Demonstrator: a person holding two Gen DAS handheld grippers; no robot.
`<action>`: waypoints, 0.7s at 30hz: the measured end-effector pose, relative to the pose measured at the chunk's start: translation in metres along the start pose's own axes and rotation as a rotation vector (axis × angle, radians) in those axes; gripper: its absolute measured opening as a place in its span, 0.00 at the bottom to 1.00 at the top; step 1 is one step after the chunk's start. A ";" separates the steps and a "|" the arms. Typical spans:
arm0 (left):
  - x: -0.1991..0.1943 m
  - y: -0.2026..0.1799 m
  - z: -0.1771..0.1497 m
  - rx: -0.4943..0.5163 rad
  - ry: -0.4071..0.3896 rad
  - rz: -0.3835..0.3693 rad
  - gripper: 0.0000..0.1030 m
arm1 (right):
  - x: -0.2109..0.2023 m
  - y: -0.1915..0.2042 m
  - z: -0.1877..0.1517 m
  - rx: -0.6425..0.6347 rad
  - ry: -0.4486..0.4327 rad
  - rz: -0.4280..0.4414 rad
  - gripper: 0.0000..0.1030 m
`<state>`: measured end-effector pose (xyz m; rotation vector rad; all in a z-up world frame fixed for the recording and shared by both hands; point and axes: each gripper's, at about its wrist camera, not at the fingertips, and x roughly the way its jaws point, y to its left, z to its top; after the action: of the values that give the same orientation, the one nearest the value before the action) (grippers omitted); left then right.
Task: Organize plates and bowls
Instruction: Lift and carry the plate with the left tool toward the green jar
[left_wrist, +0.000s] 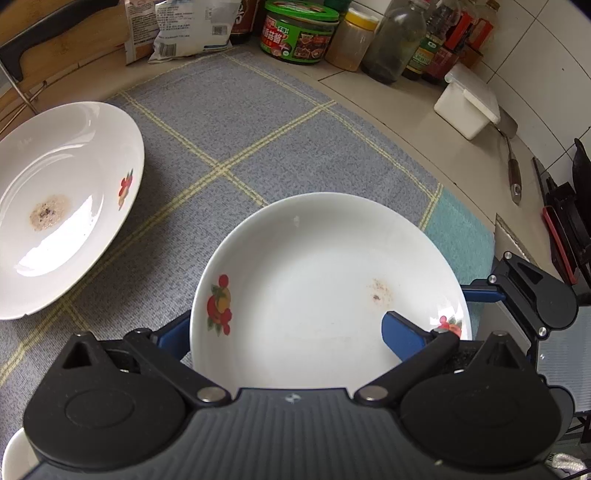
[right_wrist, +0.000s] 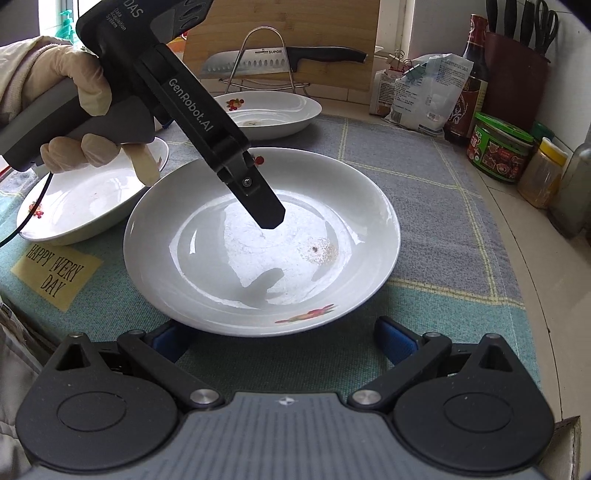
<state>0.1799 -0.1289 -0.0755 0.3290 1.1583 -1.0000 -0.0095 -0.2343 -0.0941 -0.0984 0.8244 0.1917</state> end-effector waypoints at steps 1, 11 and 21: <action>0.000 -0.001 0.000 0.004 0.003 0.003 0.99 | 0.001 -0.001 0.000 -0.006 -0.004 0.007 1.00; 0.006 -0.010 0.003 0.092 0.060 0.035 0.98 | 0.004 -0.005 0.003 -0.057 -0.024 0.062 1.00; 0.003 -0.006 0.008 0.119 0.081 0.009 0.90 | 0.003 -0.006 0.004 -0.072 -0.022 0.076 1.00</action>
<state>0.1803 -0.1391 -0.0736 0.4729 1.1714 -1.0575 -0.0031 -0.2388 -0.0940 -0.1331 0.8001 0.2936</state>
